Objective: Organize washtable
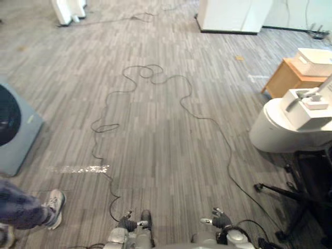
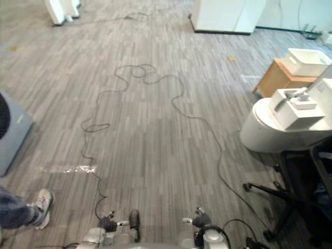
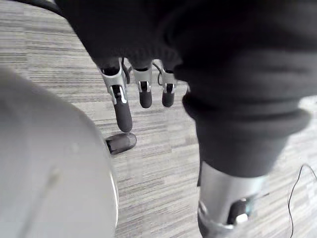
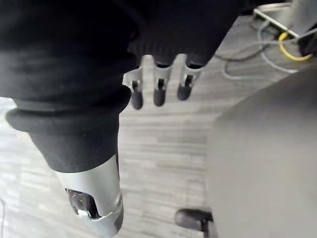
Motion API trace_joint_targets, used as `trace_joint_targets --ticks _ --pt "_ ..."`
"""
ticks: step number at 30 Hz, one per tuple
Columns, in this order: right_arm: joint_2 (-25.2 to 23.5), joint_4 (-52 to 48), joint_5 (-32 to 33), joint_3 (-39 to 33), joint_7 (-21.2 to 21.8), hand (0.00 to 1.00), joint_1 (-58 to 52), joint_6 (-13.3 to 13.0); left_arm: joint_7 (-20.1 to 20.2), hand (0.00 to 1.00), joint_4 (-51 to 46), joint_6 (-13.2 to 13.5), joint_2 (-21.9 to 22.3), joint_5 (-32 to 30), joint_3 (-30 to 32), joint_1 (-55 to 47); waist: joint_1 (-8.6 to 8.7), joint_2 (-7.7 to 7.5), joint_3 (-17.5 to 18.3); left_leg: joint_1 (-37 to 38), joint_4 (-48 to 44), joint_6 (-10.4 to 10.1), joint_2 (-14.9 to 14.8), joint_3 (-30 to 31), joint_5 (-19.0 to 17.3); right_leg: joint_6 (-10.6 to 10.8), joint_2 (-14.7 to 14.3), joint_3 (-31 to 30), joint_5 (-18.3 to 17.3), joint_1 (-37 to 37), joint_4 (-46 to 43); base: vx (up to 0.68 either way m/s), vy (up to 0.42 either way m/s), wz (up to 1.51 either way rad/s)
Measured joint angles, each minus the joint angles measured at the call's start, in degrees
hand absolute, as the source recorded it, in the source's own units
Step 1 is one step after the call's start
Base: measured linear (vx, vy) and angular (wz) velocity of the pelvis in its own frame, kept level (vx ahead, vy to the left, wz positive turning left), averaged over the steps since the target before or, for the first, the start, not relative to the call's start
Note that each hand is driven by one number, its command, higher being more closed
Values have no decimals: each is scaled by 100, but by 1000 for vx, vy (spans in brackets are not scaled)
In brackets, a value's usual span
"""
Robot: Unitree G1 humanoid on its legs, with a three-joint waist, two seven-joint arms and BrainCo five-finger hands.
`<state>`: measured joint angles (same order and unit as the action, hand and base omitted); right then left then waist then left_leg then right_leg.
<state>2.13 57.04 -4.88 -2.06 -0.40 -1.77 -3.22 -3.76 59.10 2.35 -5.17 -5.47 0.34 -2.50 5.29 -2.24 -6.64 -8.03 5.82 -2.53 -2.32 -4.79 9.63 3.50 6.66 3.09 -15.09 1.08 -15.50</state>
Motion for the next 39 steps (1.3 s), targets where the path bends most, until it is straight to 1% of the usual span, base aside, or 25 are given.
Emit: trace_joint_targets --ticks 1,3,5,6,7,8,10,11,13,19,25,33,34,35,39 --pt "30 1 0 11 15 0 0 -3 0 0 -1 -1 17 25 5 2 3 52 26 -49 0 0 -32 -5 0 32 -37 28 40 -31 107 -36 -5 39" --pt "29 9 17 5 17 0 -11 9 0 0 -1 -15 44 70 16 10 0 71 22 -158 -23 3 -103 -89 1 -1 -47 181 309 -171 520 2 24 28" --pt "35 47 30 13 7 0 -9 40 1 0 -5 -64 33 101 32 25 -61 70 40 -140 -45 6 -153 -423 4 57 -72 160 397 -253 705 55 15 -8" --pt "23 54 35 22 4 0 -11 45 2 0 -5 -93 19 103 32 29 -126 30 22 -99 -43 84 -133 -484 70 79 -47 69 409 -284 752 64 -8 -29" --pt "13 59 35 28 4 0 -14 57 2 0 -9 -89 16 104 33 31 -134 10 21 -80 -41 124 -120 -489 142 96 -44 -4 417 -286 759 84 20 -36" --pt "0 59 36 32 5 0 -18 74 2 0 -10 -88 1 107 32 28 -144 -21 34 -46 -28 186 -92 -515 302 136 -20 -87 412 -301 778 77 35 -29" --pt "-80 53 43 30 4 0 -18 83 6 0 3 -97 -49 105 22 19 -110 -97 25 42 7 211 2 -621 285 155 82 -188 415 -379 851 119 41 -21" --pt "-90 53 46 31 6 0 -16 82 9 0 2 -98 -61 105 14 23 -107 -144 23 94 11 256 72 -637 252 208 151 -225 446 -434 891 145 48 -10" --pt "-87 58 48 19 7 0 -9 83 11 0 2 -97 -64 97 -24 22 -99 -130 13 170 14 306 158 -633 213 209 225 -247 447 -539 898 120 35 5" --pt "-81 190 35 -3 28 0 42 85 25 0 7 -93 -65 80 -43 14 -106 -128 -1 323 17 269 156 -641 115 220 232 -255 428 -730 966 32 -18 1" --pt "-112 237 56 -11 52 0 75 89 40 0 13 -86 -71 59 -8 -2 -112 -169 -17 417 16 248 133 -683 98 194 218 -306 359 -783 979 -5 -14 -3" --pt "-180 307 210 -41 58 0 97 108 45 0 7 -66 -89 60 30 -6 -122 -292 -43 542 16 224 138 -755 30 244 248 -328 387 -921 1064 6 -9 -3" --pt "-180 307 216 -45 56 0 98 108 45 0 7 -66 -88 60 30 -7 -118 -292 -44 547 16 222 134 -767 27 248 248 -332 385 -921 1067 -1 -18 -4" --pt "-106 411 491 -460 65 0 59 134 117 0 -2 38 -73 74 -255 -103 -107 -65 70 752 17 -44 -249 -807 -209 152 -54 -167 561 -882 842 0 0 0" --pt "-100 406 491 -462 66 0 51 134 117 0 -4 38 -73 73 -252 -102 -102 -54 62 788 17 -54 -263 -783 -220 146 -96 -170 564 -855 671 3 -7 6"
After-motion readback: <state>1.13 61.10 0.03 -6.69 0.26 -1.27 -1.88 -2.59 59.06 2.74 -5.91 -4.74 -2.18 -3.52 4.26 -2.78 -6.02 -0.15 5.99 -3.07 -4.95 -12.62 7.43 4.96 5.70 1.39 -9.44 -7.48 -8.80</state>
